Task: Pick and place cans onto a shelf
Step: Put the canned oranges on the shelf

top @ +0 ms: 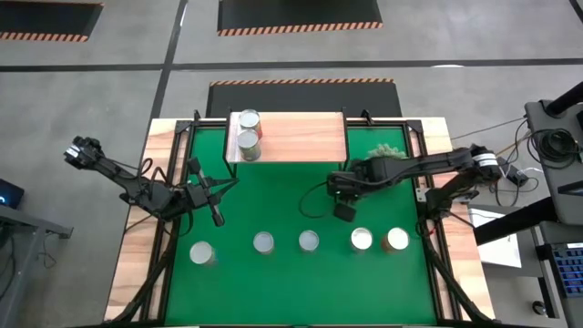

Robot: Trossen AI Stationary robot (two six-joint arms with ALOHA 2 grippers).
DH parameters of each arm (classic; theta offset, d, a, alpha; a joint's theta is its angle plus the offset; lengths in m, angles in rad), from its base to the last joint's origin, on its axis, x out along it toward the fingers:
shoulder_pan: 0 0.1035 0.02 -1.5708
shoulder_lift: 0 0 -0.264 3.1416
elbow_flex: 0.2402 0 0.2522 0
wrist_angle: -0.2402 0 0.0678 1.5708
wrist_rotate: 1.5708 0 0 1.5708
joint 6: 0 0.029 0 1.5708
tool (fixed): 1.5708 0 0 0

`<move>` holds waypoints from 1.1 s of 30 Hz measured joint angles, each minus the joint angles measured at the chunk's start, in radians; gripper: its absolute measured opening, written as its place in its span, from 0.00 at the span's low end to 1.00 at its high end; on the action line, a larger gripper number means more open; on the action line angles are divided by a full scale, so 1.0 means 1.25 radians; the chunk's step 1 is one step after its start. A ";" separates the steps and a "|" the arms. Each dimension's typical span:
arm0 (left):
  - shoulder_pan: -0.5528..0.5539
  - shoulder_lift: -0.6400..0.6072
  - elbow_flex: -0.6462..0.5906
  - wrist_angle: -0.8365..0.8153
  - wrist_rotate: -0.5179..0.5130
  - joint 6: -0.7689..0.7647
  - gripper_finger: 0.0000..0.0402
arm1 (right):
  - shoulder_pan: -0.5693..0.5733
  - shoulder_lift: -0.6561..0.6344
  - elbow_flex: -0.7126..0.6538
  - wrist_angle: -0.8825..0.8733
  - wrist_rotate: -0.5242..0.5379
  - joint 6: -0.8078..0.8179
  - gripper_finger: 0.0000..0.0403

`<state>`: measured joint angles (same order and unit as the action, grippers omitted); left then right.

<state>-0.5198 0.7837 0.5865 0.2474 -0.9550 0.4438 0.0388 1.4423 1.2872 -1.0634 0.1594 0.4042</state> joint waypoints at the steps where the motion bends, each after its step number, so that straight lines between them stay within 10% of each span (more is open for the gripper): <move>1: 0.000 0.000 0.000 0.000 0.000 0.000 0.00 | -0.003 -0.010 -0.011 0.001 0.002 0.014 0.16; 19: 0.000 0.000 0.000 -0.002 0.000 0.000 0.00 | -0.007 -0.043 -0.182 0.086 0.103 0.041 0.89; 33: 0.000 0.000 0.000 -0.002 0.000 0.000 0.00 | -0.009 -0.043 -0.237 0.194 0.145 0.030 0.73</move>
<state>-0.5198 0.7839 0.5865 0.2455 -0.9549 0.4438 0.0273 1.3889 0.9909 -0.8214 0.3407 0.4419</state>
